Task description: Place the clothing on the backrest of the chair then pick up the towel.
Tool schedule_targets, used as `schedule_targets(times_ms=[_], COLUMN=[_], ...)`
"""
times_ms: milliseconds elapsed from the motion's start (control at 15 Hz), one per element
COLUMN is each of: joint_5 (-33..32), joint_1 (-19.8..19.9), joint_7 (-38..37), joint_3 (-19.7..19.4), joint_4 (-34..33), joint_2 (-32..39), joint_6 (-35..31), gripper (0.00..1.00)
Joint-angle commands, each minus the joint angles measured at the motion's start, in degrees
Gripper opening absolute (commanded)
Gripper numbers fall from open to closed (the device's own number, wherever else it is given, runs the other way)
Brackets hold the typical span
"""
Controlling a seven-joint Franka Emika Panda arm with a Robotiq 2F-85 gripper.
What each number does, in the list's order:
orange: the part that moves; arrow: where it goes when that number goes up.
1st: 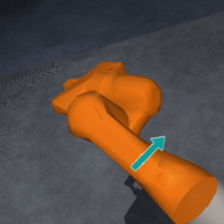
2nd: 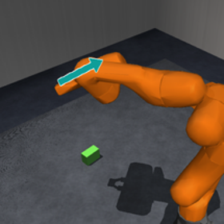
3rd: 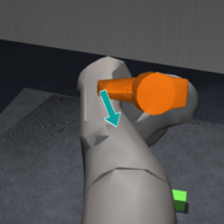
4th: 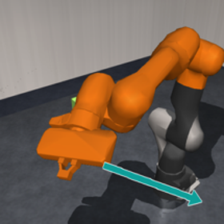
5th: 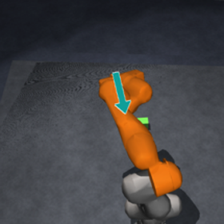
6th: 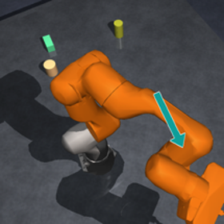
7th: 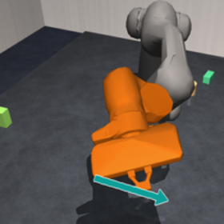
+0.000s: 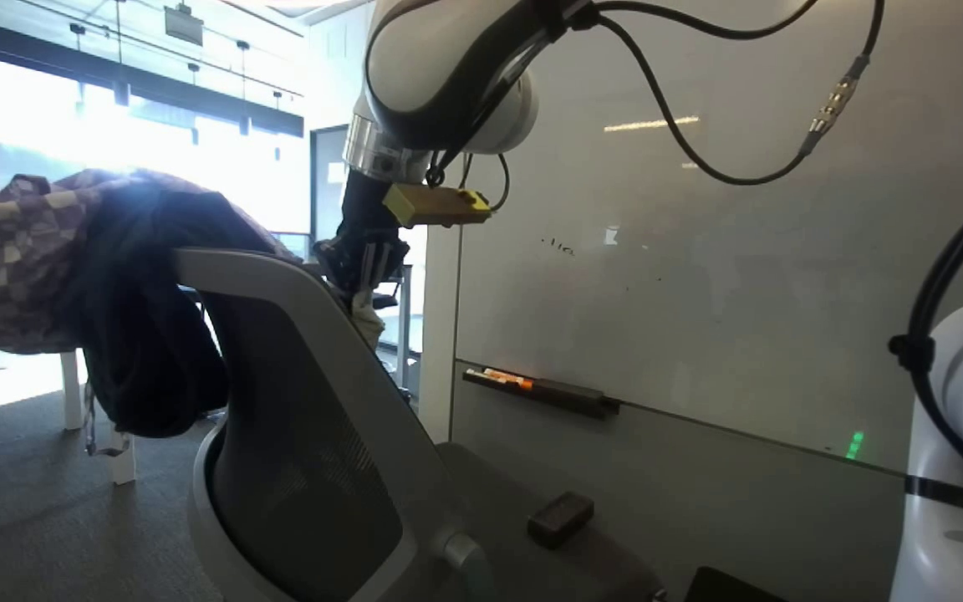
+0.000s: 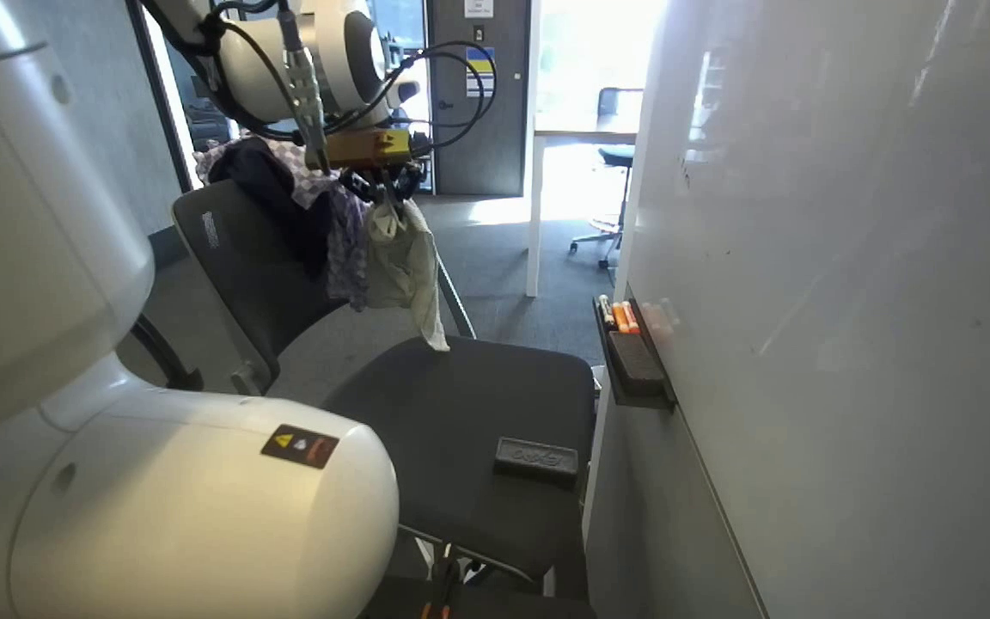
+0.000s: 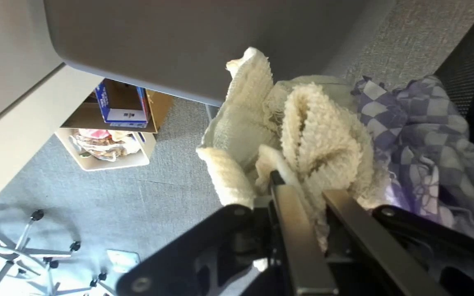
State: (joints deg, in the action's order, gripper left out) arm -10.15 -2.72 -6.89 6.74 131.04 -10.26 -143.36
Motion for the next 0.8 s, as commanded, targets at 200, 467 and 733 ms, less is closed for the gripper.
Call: schedule_targets(times_ms=[200,467,733], joint_5=[-1.1,1.7,1.8], joint_1=[-0.3,-1.1,-1.1], joint_7=[-0.9,1.7,1.6], joint_3=[0.1,-0.5,-0.3], joint_4=[-1.0,-0.2,-0.4], joint_2=[-1.2,-0.9,-0.6], joint_6=[7.8,4.3,3.2], gripper=[0.08,0.09,0.09])
